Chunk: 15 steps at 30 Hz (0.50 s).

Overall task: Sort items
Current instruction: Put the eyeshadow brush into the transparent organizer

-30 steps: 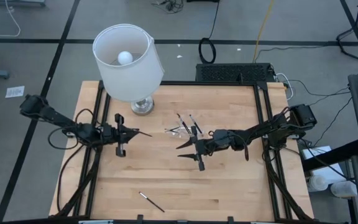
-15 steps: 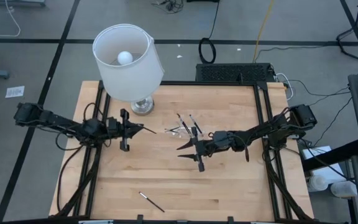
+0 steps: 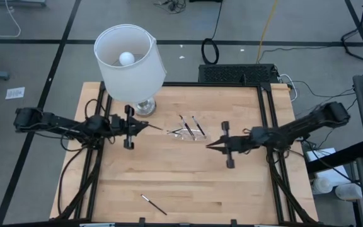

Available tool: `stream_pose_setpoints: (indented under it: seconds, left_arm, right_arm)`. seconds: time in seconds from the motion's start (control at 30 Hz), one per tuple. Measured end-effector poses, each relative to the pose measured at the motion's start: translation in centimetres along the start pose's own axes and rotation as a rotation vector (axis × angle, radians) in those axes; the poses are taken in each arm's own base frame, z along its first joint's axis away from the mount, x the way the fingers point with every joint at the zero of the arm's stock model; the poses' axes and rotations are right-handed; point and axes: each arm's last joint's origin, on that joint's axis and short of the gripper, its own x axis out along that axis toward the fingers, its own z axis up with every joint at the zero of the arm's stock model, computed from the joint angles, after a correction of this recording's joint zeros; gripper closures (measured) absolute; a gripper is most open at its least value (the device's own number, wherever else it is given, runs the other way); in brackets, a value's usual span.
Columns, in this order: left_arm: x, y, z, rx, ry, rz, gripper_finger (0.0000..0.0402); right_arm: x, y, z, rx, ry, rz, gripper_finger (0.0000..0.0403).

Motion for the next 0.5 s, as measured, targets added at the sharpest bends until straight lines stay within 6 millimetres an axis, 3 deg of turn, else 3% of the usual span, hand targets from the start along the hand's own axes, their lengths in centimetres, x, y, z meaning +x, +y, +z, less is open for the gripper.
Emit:
stream_pose_setpoints:
  seconds: [0.1,0.27,0.5]
  left_arm:
    - [0.3,0.4,-0.6,-0.016,0.036,-0.004,0.0388]
    - [1.4,1.1,-1.1,-0.006,0.054,0.010,0.0388]
    - [4.2,1.3,-1.6,-0.009,0.064,-0.004,0.0388]
  right_arm:
    - [-1.7,-0.3,0.5,0.012,-0.062,-0.018,0.0402]
    - [-3.4,-0.6,-1.0,0.036,-0.103,-0.050,0.0402]
    - [-4.3,-1.0,-2.1,0.047,-0.129,-0.082,0.0403]
